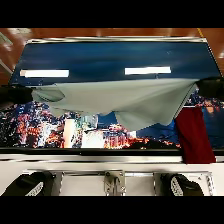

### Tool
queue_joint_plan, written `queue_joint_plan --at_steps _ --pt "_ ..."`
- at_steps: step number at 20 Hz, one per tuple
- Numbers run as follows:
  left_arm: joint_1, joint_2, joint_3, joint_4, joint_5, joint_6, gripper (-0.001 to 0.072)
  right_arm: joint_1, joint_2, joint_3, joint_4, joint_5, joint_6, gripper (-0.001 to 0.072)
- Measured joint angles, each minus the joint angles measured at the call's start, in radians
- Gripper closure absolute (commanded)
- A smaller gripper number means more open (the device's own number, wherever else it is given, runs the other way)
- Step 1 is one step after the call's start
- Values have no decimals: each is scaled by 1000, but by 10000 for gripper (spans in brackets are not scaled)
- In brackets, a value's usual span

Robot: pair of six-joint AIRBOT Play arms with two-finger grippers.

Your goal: Fold the shirts.

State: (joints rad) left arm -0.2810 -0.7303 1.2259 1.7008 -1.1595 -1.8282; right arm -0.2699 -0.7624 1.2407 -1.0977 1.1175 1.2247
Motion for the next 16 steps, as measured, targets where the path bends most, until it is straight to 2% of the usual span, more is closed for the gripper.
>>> queue_joint_plan --at_steps 6,8,13,16 --pt "-17 53 263 -101 12 -5 672 -1 -6 368 53 -63 -16 652" --pt "-25 78 310 -137 -29 -7 672 -1 -3 468 60 -47 3 651" --pt "-30 105 270 -193 -334 -22 671 -1 -4 568 67 152 66 652" --pt "-31 117 143 -232 -426 -40 671 -1 -47 580 60 318 101 652"
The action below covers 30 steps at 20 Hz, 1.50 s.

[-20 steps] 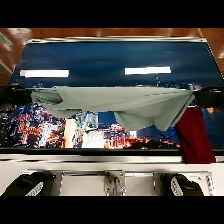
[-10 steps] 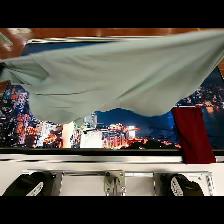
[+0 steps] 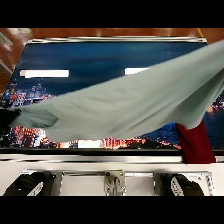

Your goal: Fold the shirts.

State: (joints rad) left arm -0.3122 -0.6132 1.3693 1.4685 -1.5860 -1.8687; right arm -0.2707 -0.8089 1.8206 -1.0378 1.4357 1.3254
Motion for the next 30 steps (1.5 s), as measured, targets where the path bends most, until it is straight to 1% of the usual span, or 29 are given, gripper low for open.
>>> queue_joint_plan --at_steps 2,3,4,6,9,12,14,16,17,18,19,20,22,24,25,27,28,30 --pt "0 0 -119 -14 -4 -14 671 0 -56 -21 -6 78 24 652" --pt "0 -2 -183 -21 20 -19 671 0 -95 -42 -7 92 32 652" --pt "4 -12 -243 -26 62 -23 671 3 -137 -66 -8 88 38 652" --pt "19 -50 -335 -30 169 -31 671 30 -244 -109 -15 23 48 652" --pt "76 -159 -402 -30 327 -34 671 124 -449 -142 -16 -154 52 651" --pt "162 -294 -428 -31 475 -37 670 232 -639 -154 -13 -398 56 651" --pt "212 -380 -435 -48 543 -39 668 293 -746 -157 -9 -550 64 643" --pt "239 -460 -439 -83 587 -38 665 337 -829 -159 -8 -631 84 643" --pt "245 -495 -440 -98 607 -35 576 355 -860 -160 -6 -650 91 629" --pt "248 -530 -441 -116 620 -33 393 373 -885 -160 0 -664 97 468" --pt "250 -558 -441 -135 630 -32 191 389 -904 -160 2 -670 103 221" --pt "252 -581 -441 -154 638 -31 118 402 -917 -161 6 -676 104 133" --pt "272 -607 -428 -177 631 -26 119 407 -918 -159 19 -667 99 133" --pt "321 -618 -389 -188 560 22 120 386 -880 -157 -3 -597 61 134" --pt "354 -618 -369 -193 512 63 121 367 -854 -156 -41 -542 43 134" --pt "433 -606 -348 -196 394 163 117 305 -803 -165 -172 -380 17 134" --pt "467 -594 -356 -200 351 199 68 255 -779 -183 -234 -293 13 134" --pt "519 -560 -419 -214 287 254 68 138 -739 -251 -266 -175 25 129"
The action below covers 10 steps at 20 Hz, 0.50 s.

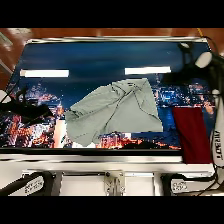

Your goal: Fold the shirts.

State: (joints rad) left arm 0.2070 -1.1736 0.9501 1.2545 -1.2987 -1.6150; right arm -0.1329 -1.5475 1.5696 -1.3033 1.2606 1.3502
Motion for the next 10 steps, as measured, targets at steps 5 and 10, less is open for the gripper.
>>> queue_joint_plan --at_steps 5,10 --pt "43 58 -280 -171 66 131 85 -260 59 -256 163 148 -10 129" --pt "7 57 -420 -331 220 212 85 -338 72 -365 249 183 -35 129"
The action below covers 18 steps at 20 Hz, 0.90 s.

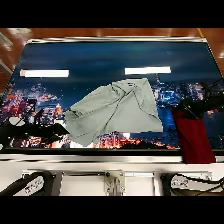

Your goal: Fold the shirts.

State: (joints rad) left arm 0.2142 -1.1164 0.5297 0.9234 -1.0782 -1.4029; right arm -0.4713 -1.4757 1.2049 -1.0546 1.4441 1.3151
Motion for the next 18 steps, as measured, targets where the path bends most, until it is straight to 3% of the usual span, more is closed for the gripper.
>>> queue_joint_plan --at_steps 5,7,11,18 --pt "-56 -50 -29 -48 80 24 111 -16 3 -22 19 -5 -7 128" --pt "-77 -75 -32 -66 99 28 295 -16 3 -24 21 -6 -5 41" --pt "-96 -109 -35 -90 159 29 673 -17 -2 -47 9 -13 8 41" --pt "-102 -111 -8 -112 173 39 671 58 -6 -216 3 -90 -3 42"
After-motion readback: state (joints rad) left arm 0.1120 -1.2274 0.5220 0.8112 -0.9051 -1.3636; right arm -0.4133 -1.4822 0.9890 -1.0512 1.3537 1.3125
